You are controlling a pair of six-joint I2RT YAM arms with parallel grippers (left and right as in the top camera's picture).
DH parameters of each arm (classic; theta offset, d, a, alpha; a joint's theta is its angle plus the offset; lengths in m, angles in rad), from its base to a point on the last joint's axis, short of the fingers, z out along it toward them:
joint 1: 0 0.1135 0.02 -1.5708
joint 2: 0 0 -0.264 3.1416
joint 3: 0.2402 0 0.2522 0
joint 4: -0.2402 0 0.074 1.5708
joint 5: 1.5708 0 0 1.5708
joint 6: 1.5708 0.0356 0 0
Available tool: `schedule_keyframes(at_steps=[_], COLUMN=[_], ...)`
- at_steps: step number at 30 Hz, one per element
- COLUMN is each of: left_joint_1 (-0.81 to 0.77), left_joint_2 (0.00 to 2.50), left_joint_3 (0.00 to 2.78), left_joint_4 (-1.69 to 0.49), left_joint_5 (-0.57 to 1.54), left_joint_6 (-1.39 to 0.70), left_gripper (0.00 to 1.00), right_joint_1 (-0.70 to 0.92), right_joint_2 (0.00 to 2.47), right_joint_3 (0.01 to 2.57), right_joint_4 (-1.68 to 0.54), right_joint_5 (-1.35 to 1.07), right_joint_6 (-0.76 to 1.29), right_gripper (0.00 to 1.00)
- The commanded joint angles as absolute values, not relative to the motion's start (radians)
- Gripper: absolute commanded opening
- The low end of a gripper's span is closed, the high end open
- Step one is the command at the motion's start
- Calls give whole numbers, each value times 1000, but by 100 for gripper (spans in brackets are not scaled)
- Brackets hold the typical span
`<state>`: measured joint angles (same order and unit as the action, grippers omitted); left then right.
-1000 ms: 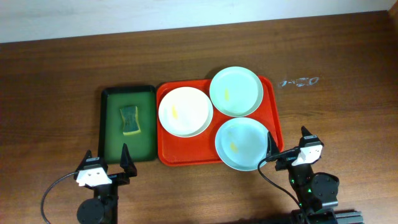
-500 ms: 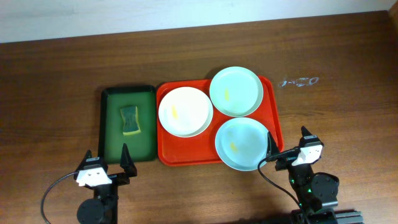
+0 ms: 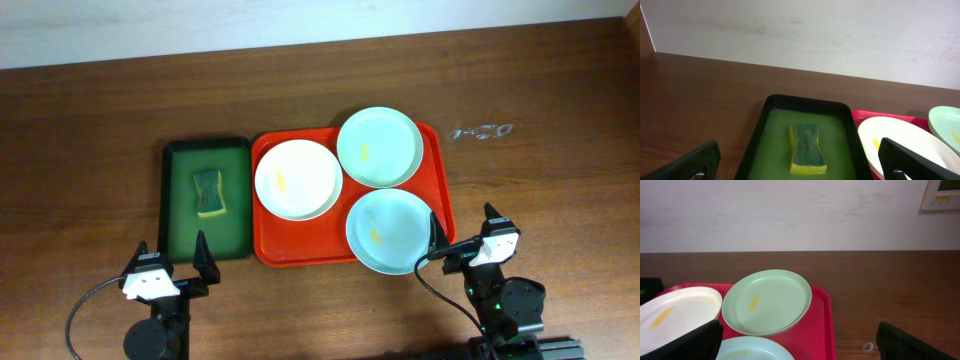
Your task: Clean dirty plates on tray and stack at the side
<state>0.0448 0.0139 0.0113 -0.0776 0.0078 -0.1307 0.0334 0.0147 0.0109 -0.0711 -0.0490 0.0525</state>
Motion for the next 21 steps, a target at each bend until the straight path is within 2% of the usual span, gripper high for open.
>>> schedule_keyframes(at_steps=[1, 21], left_joint_1=[39, 39], left_joint_2=[8, 9], left_joint_3=[9, 9], left_joint_4=[-84, -82], left_joint_5=[4, 28], left_joint_6=[-114, -117], left_gripper=[99, 99], right_joint_1=[26, 26], right_joint_2=[13, 13], right_joint_3=[6, 6], right_joint_4=[-75, -76], right_joint_5=[-44, -43], right_joint_6=[59, 60], right_gripper=[98, 98])
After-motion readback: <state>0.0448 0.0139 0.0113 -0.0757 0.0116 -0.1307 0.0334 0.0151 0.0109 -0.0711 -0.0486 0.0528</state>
